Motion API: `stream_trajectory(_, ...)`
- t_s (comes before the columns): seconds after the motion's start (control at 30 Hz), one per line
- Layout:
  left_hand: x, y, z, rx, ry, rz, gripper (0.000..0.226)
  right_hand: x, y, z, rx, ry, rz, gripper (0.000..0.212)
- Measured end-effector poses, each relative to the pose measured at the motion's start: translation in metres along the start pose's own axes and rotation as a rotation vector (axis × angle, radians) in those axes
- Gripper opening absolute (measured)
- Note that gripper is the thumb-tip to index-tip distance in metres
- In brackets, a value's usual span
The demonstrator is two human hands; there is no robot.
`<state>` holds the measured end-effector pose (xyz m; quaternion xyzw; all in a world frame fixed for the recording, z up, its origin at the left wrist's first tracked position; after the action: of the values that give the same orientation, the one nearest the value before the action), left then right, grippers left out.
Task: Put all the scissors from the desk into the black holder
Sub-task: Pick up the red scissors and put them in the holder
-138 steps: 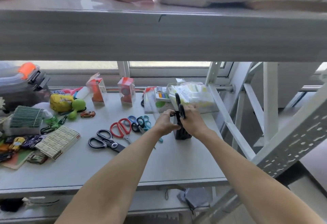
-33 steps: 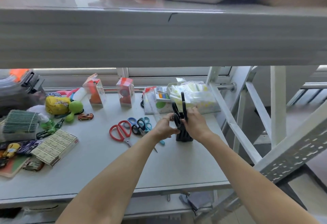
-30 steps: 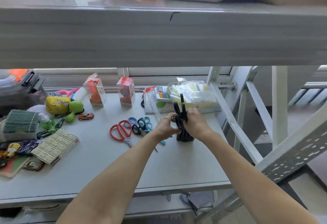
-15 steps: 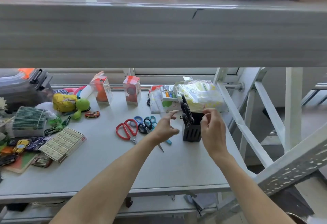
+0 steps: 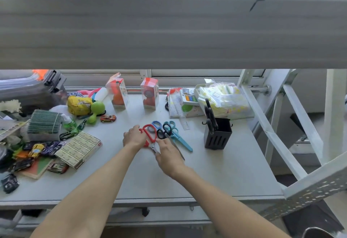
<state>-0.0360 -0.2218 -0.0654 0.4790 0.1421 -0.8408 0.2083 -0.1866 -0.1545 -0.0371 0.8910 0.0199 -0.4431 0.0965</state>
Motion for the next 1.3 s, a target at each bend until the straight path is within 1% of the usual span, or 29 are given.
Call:
stream_trajectory(0.1,-0.003,-0.002,-0.002,-0.002,0.003,0.006,0.051,0.022,0.008,0.004,0.085,-0.080,-0.113,0.041)
stream_trajectory(0.17,-0.003,-0.005,-0.009,-0.055,-0.021,0.004,0.048,0.028,0.007,0.009,0.126,-0.084,-0.110,0.037)
stream_trajectory(0.2,-0.003,-0.006,-0.012,-0.084,-0.051,-0.002,0.041,0.029,0.007,0.011,0.141,-0.083,-0.091,0.037)
stream_trajectory(0.27,0.000,-0.008,-0.017,-0.153,-0.184,-0.036,0.011,0.029,0.003,0.016,0.170,-0.062,-0.035,0.041)
stream_trajectory(0.33,0.003,-0.013,-0.015,-0.206,-0.379,-0.095,0.020,0.025,-0.002,0.020,0.184,-0.035,0.028,0.045)
stream_trajectory(0.43,-0.006,-0.027,0.000,-0.221,-0.551,-0.203,0.027,0.014,-0.009,0.018,0.132,-0.001,0.126,0.047)
stream_trajectory(0.53,-0.025,-0.047,0.032,-0.083,-0.710,-0.354,0.038,-0.012,-0.016,0.011,0.033,0.082,0.284,0.042)
stream_trajectory(0.63,-0.041,-0.074,0.063,0.068,-0.799,-0.543,0.045,-0.042,-0.033,0.012,-0.050,0.216,0.386,0.043)
stream_trajectory(0.7,-0.047,-0.093,0.080,0.144,-0.790,-0.644,0.047,-0.065,-0.049,0.016,-0.108,0.331,0.456,0.040)
stream_trajectory(0.77,-0.048,-0.105,0.093,0.182,-0.768,-0.695,0.047,-0.091,-0.066,0.027,-0.119,0.438,0.541,0.030)
stream_trajectory(0.83,-0.044,-0.111,0.102,0.201,-0.725,-0.689,0.043,-0.120,-0.079,0.045,-0.083,0.532,0.648,0.014)
stream_trajectory(0.93,-0.028,-0.114,0.111,0.225,-0.637,-0.649,0.029,-0.169,-0.089,0.071,-0.031,0.614,0.832,0.013)
stream_trajectory(0.97,-0.021,-0.117,0.114,0.233,-0.608,-0.645,0.027,-0.186,-0.088,0.078,-0.025,0.611,0.887,0.011)
stream_trajectory(1.03,-0.006,-0.124,0.123,0.261,-0.537,-0.637,0.032,-0.215,-0.079,0.089,-0.011,0.564,0.977,0.013)
stream_trajectory(1.07,0.001,-0.128,0.128,0.280,-0.505,-0.632,0.035,-0.226,-0.071,0.092,-0.008,0.533,0.991,0.014)
stream_trajectory(1.13,0.011,-0.136,0.140,0.309,-0.483,-0.619,0.043,-0.234,-0.052,0.098,-0.013,0.465,0.938,0.019)
stream_trajectory(1.2,0.018,-0.143,0.150,0.322,-0.492,-0.617,0.052,-0.231,-0.035,0.102,-0.029,0.372,0.866,0.021)
stream_trajectory(1.3,0.025,-0.149,0.163,0.346,-0.481,-0.607,0.060,-0.219,-0.021,0.111,-0.051,0.211,0.806,0.021)
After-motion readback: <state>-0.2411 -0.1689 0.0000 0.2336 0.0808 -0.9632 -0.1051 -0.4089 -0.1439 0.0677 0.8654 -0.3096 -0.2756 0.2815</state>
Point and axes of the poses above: each hand's wrist, its own y-axis towards the middle knuckle, its own x-axis out of the palm, z = x × y, the point moved 9 cm from there along y, towards the middle knuckle, and after that the axes turned 15 degrees about z, right-handed, at the moved point
